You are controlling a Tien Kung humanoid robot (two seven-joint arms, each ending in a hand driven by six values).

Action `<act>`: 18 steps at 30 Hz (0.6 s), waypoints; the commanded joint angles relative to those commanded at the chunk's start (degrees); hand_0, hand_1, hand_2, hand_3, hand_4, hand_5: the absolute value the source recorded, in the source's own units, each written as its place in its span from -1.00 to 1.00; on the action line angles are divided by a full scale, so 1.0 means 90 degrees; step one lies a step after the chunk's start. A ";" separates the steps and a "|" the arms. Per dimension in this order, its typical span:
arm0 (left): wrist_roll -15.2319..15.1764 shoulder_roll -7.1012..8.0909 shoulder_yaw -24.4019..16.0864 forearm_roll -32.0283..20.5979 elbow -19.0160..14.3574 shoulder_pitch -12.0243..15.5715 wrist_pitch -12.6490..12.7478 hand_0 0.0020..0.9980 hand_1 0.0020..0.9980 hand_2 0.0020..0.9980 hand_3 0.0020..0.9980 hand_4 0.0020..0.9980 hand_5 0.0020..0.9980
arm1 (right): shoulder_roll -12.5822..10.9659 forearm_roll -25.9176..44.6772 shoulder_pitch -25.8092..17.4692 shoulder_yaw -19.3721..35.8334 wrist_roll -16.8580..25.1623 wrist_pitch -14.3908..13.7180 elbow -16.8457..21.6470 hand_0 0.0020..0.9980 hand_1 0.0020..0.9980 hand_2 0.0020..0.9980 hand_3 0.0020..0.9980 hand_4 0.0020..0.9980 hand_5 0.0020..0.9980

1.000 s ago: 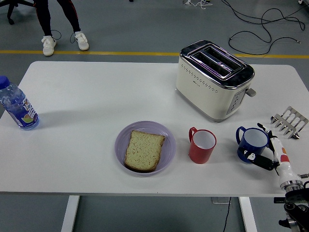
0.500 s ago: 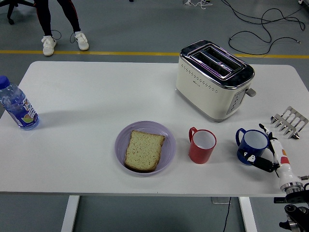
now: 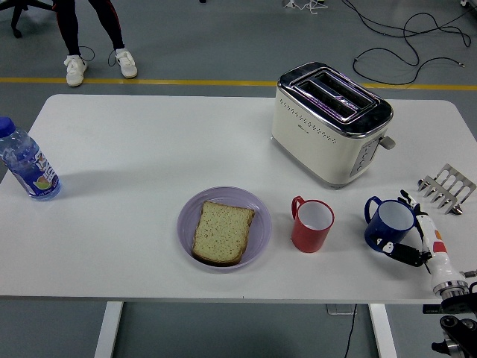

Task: Pick up the cup,pour liquid into bread,place the cup on the desk

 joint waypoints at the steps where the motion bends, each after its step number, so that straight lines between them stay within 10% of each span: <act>1: 0.0001 0.0001 -0.0016 0.0019 0.0000 -0.0015 -0.0002 0.32 0.39 0.43 0.22 -0.32 0.88 | -0.0010 -0.0034 -0.0007 0.0031 -0.0020 0.0001 0.0053 0.79 0.67 0.92 1.00 0.87 -1.00; 18: -0.0002 0.0015 -0.0015 0.0028 0.0000 -0.0056 -0.0004 0.31 0.39 0.43 0.21 -0.32 0.87 | -0.0234 -0.0441 -0.0444 0.0509 -0.0316 -0.0049 0.1435 0.85 0.73 0.97 1.00 0.89 -1.00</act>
